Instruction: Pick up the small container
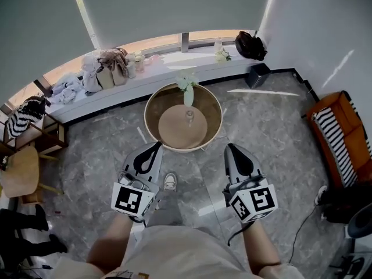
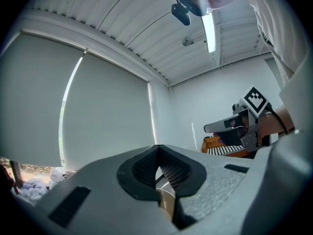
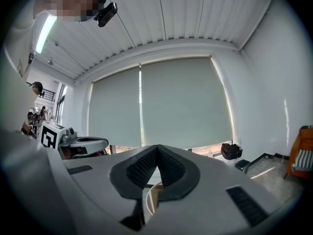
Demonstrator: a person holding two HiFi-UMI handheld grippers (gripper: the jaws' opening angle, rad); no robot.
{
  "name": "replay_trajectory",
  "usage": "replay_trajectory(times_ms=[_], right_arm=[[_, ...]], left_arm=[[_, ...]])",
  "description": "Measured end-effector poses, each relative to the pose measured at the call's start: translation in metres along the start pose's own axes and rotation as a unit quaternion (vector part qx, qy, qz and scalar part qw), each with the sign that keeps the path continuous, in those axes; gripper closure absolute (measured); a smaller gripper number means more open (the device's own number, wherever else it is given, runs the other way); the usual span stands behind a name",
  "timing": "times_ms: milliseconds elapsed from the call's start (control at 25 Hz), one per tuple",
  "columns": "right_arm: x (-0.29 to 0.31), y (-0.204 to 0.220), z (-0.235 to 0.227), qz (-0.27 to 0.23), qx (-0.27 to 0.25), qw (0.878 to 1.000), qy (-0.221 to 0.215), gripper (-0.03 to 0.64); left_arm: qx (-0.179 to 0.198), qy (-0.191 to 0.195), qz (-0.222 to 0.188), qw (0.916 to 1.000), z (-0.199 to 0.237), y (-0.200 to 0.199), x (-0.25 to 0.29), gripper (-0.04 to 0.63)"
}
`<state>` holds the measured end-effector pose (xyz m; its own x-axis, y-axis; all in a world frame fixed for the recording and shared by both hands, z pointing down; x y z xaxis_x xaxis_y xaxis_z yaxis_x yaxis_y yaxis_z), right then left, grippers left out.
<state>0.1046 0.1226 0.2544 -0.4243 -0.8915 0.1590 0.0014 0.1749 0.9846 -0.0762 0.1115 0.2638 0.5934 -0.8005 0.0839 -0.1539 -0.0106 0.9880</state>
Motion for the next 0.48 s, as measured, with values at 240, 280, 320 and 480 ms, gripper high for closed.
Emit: replay_trajectory(times_ms=[240,280,320,480], right_arm=[[0.082,-0.021,-0.016,0.011,0.004,1.000,0.006,0.612],[0.096,-0.025,-0.020,0.013,0.007,1.000,0.010,0.612],[0.111,-0.028,-0.024,0.014,0.010,1.000,0.013,0.612],[0.167,-0.037,-0.033,0.018,0.016,0.999,0.025,0.612]], left_arm=[[-0.005,0.017,0.010,0.9998,0.059,0.001,0.056,0.588],[-0.005,0.022,0.012,0.9997,0.071,0.001,0.067,0.588],[-0.005,0.026,0.013,0.9996,0.082,0.001,0.079,0.588],[-0.010,0.042,0.014,0.9990,0.128,0.004,0.120,0.588]])
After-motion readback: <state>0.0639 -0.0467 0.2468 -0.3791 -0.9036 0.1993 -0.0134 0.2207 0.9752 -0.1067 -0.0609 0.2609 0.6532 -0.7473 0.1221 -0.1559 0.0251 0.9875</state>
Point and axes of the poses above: the fingertips, and each gripper's own axes: x forward along the fingers, z to its left, y out of its underside, the point moved 1 cm from there along -x, backward along the fingers, and after that the axes turned 6 degrees about z, right-handed, at the moved point
